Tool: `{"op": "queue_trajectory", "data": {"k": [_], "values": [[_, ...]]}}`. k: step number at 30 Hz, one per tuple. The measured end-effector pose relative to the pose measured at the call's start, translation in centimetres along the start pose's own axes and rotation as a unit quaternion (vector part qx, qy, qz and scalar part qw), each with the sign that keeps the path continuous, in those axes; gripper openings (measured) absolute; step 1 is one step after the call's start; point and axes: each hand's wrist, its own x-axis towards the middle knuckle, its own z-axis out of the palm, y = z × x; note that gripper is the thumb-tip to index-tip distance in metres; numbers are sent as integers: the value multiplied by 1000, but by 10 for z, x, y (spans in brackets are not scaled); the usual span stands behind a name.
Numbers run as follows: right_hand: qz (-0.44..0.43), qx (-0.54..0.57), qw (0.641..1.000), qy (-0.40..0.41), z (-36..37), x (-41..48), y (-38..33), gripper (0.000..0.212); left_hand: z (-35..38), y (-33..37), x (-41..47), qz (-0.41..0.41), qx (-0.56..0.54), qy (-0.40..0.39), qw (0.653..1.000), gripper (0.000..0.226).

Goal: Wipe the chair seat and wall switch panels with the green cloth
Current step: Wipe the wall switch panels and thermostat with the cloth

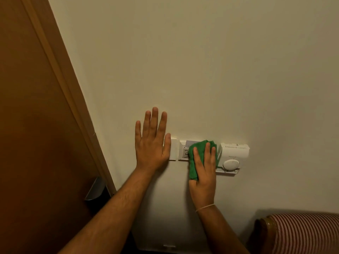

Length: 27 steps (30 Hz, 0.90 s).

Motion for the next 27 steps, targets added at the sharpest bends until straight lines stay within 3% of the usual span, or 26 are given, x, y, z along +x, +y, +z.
{"op": "queue_trajectory", "data": {"k": [5,15,22,27], "values": [[11,-18,1000,4,17,-15,11,110,12,-6,3,17,9,26,999,81],[17,26,999,36,21,-11,10,91,17,-6,3,16,-2,37,999,83],[41,6,999,11,25,-35,17,80,18,-7,2,20,-13,38,999,85],[22,22,998,46,24,-13,10,78,18,-7,3,19,-11,41,999,86]]}}
